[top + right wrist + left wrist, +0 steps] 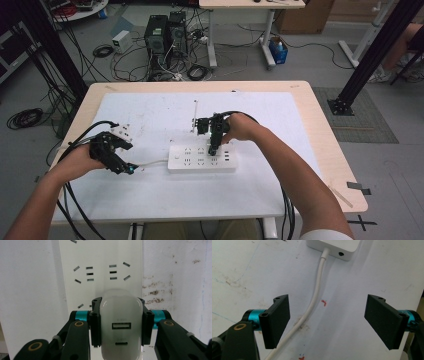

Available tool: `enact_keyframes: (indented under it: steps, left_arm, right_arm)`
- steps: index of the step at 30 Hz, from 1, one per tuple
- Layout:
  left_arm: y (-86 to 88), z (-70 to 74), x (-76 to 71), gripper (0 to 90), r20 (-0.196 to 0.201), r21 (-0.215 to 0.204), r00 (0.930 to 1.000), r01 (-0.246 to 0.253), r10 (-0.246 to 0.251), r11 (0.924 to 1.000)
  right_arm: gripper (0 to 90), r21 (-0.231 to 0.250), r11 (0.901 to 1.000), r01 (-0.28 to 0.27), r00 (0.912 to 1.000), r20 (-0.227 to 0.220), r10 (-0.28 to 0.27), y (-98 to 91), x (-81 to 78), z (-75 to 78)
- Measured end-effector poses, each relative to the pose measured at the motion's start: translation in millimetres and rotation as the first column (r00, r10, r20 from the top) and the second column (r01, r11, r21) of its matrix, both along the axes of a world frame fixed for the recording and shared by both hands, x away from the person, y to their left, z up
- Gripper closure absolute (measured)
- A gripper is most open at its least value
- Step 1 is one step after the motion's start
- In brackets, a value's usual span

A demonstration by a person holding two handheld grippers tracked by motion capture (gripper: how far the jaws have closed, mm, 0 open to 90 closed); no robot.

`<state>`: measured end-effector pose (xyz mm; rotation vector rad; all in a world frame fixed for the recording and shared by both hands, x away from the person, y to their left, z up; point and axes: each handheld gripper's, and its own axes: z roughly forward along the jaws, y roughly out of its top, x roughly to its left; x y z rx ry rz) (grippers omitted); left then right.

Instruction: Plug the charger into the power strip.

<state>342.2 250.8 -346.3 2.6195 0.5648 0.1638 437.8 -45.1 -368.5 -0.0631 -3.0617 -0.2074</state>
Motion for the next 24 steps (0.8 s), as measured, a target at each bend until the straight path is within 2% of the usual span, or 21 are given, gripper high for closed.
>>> enact_keyframes:
  steps: [3, 5, 7, 9, 12, 14, 16, 17, 18, 23, 24]
  left_arm:
    - [-1.7, -0.2, 0.0, 20.7, 0.005, 0.003, 1.0, 0.007, -0.007, 1.0]
    - [-1.9, -0.1, 0.1, 20.8, 0.006, 0.002, 1.0, 0.008, -0.008, 1.0]
    - [-1.8, -0.8, -0.1, 20.7, 0.006, -0.01, 1.0, 0.002, -0.002, 0.9999]
    - [-1.3, -0.6, -0.1, 20.8, 0.008, 0.0, 0.9999, 0.007, -0.007, 1.0]
    - [1.0, -1.2, -0.8, 20.8, 0.005, -0.006, 1.0, 0.003, -0.003, 1.0]
    - [2.8, -1.4, -1.0, 20.8, 0.007, -0.01, 1.0, -0.003, 0.003, 0.9999]
    - [3.8, -1.7, -0.7, 20.7, 0.004, -0.009, 1.0, -0.004, 0.004, 0.9999]
    - [3.9, -2.0, -0.4, 20.7, 0.006, -0.009, 1.0, -0.004, 0.004, 1.0]
    - [4.0, -1.9, -0.5, 20.7, 0.007, -0.012, 1.0, -0.006, 0.006, 0.9999]
    - [4.5, -1.6, 0.6, 20.7, 0.004, -0.008, 1.0, -0.007, 0.007, 0.9999]
    - [3.9, -1.9, 0.3, 20.7, 0.003, -0.013, 1.0, -0.008, 0.008, 0.9999]
  right_arm:
    - [62.7, -0.029, 0.9993, -0.024, 0.9964, 0.081, 0.026, 4.8, -12.8, -0.4]
    - [62.7, -0.057, 0.9972, -0.049, 0.9858, 0.158, 0.058, 7.8, -24.4, -1.3]
    - [62.7, -0.07, 0.9961, -0.053, 0.9772, 0.202, 0.066, 8.9, -31.5, -2.5]
    - [62.7, -0.051, 0.9979, -0.04, 0.9822, 0.181, 0.049, 6.6, -28.1, -2.5]
    - [62.7, -0.009, 0.9998, -0.017, 0.9934, 0.114, 0.018, 2.0, -17.1, -2.6]
    - [62.8, -0.003, 0.9999, -0.014, 0.9925, 0.121, 0.015, 1.8, -18.0, -3.4]
    - [62.7, -0.014, 0.9996, -0.023, 0.9838, 0.178, 0.026, 3.1, -27.0, -4.8]
    - [62.7, -0.008, 0.9998, -0.015, 0.9815, 0.191, 0.017, 1.6, -29.6, -5.1]
    - [62.8, 0.014, 0.9999, -0.009, 0.9838, 0.179, 0.007, -1.2, -27.5, -5.4]
    - [62.8, 0.01, 0.9998, -0.016, 0.9927, 0.12, 0.015, -0.3, -18.0, -5.2]
    - [62.8, 0.022, 0.9995, -0.021, 0.9947, 0.101, 0.019, -1.7, -14.7, -5.5]
